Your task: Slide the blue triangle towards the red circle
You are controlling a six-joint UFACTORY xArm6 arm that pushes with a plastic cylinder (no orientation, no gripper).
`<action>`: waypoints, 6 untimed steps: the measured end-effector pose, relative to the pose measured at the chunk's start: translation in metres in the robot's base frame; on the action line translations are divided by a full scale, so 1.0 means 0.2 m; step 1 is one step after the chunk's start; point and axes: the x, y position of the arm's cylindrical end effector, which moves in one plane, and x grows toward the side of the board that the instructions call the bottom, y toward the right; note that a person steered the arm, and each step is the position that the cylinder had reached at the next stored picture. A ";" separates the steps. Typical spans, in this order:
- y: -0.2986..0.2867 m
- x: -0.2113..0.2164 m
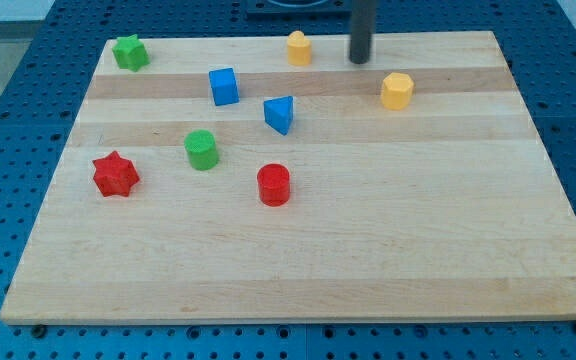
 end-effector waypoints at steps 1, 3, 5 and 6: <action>0.10 0.06; -0.27 0.10; -0.50 0.26; -0.73 0.28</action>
